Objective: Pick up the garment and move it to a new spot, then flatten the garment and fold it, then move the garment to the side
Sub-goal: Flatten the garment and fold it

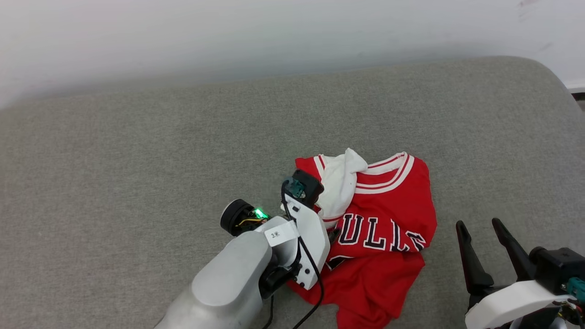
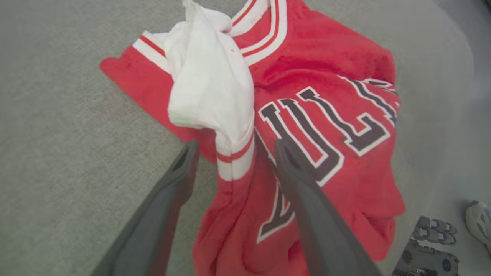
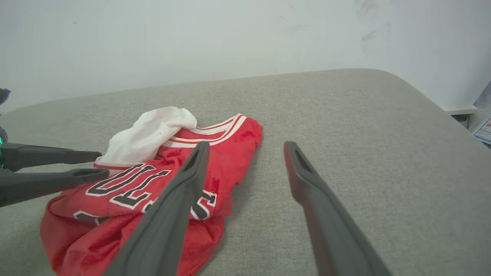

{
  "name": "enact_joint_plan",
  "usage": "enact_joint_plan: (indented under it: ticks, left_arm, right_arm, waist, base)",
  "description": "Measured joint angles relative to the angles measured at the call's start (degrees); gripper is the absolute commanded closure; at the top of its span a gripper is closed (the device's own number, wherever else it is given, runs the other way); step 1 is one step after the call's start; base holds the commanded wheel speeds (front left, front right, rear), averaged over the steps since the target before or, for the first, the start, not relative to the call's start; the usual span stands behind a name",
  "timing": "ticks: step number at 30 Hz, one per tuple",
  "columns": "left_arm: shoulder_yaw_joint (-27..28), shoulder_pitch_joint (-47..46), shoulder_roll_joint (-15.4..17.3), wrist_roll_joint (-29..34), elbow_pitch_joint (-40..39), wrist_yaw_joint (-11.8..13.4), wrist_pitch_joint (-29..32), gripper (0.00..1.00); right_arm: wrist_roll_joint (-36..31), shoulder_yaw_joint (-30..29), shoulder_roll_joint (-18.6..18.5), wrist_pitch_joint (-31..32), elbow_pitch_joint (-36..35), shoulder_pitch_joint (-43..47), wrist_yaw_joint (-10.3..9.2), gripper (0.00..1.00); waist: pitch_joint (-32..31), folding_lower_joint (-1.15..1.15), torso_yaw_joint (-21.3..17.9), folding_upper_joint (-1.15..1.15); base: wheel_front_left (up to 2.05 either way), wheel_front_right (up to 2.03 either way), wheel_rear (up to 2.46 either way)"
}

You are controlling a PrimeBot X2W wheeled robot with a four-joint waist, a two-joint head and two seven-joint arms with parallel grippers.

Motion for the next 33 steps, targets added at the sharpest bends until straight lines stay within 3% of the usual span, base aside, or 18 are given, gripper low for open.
enact_joint_plan:
  ticks: [5,6,7,8,18,24,33]
  left_arm:
    - [-5.66,-3.03,1.58,-2.9,4.65,0.0,3.69,0.0]
    - [-6.38,-3.65,1.93,-3.23,5.39,0.0,3.74,0.57]
    - [-6.98,-4.2,2.12,-3.7,5.72,0.0,3.45,0.84]
    - [-7.4,-4.72,2.14,-4.23,5.97,0.0,2.61,1.0]
    - [-7.83,-8.4,3.02,-5.02,7.6,0.21,-9.67,1.0]
    - [-4.04,-5.88,4.5,-6.39,6.23,4.56,-16.51,1.0]
    - [-1.96,9.71,10.45,-8.31,-1.19,12.2,-19.57,1.0]
  right_arm:
    - [0.69,0.23,0.0,-0.49,1.34,-0.31,0.0,0.0]
    - [0.88,0.4,0.01,-0.71,1.57,-0.62,0.0,0.0]
    - [1.18,0.46,0.01,-0.87,1.71,-0.89,0.0,0.0]
    - [1.32,0.46,0.01,-0.9,1.99,-1.11,0.0,0.0]
    - [2.04,-0.47,0.02,-1.02,4.32,-1.47,0.0,0.0]
    - [2.13,-2.11,0.02,-0.13,4.45,0.05,0.0,0.0]
    - [2.67,-2.98,0.04,1.74,4.12,1.71,0.0,0.0]
  waist:
    - [1.39,0.0,-0.87,0.0]
    - [1.61,0.0,-1.01,0.0]
    - [1.82,0.0,-1.09,0.0]
    - [2.02,0.0,-1.14,0.0]
    - [1.67,0.0,0.28,0.0]
    - [-0.29,0.0,2.84,0.0]
    - [-3.29,-0.01,7.12,0.0]
  base:
    - [0.0,0.0,0.0]
    - [0.0,0.0,0.0]
    - [0.0,0.0,0.0]
    - [0.0,0.0,0.0]
    - [0.0,0.0,0.0]
    - [0.0,0.0,0.0]
    - [0.0,0.0,0.0]
